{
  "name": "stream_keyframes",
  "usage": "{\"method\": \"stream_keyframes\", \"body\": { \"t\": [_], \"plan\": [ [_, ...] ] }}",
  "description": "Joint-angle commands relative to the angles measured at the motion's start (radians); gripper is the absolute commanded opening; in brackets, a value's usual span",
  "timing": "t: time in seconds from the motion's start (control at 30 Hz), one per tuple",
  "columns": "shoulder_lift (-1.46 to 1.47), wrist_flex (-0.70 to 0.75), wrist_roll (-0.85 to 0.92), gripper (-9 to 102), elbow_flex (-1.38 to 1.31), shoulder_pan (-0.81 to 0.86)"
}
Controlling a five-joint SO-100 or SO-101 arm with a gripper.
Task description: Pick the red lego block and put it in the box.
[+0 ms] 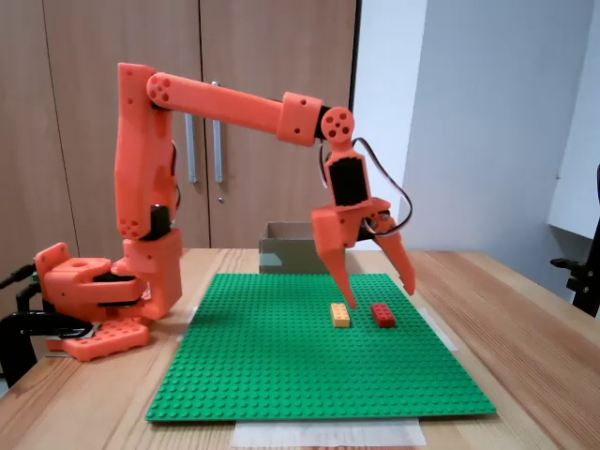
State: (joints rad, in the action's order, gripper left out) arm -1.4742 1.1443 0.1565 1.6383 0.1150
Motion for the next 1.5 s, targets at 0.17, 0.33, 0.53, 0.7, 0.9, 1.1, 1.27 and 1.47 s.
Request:
{"method": "stream_keyframes", "body": {
  "t": [0.17, 0.33, 0.53, 0.7, 0.9, 1.1, 1.27, 1.47],
  "plan": [
    [0.020, 0.005, 0.011, 30, -0.071, -0.005],
    [0.049, 0.021, 0.009, 29, -0.100, -0.020],
    [0.078, 0.023, -0.017, 28, -0.120, -0.021],
    [0.091, 0.017, -0.028, 27, -0.127, -0.020],
    [0.118, 0.017, -0.020, 27, -0.147, -0.020],
    [0.137, 0.025, -0.028, 27, -0.167, -0.015],
    [0.147, 0.015, -0.051, 26, -0.173, -0.005],
    [0.160, 0.014, -0.038, 26, -0.181, -0.006]
  ]
}}
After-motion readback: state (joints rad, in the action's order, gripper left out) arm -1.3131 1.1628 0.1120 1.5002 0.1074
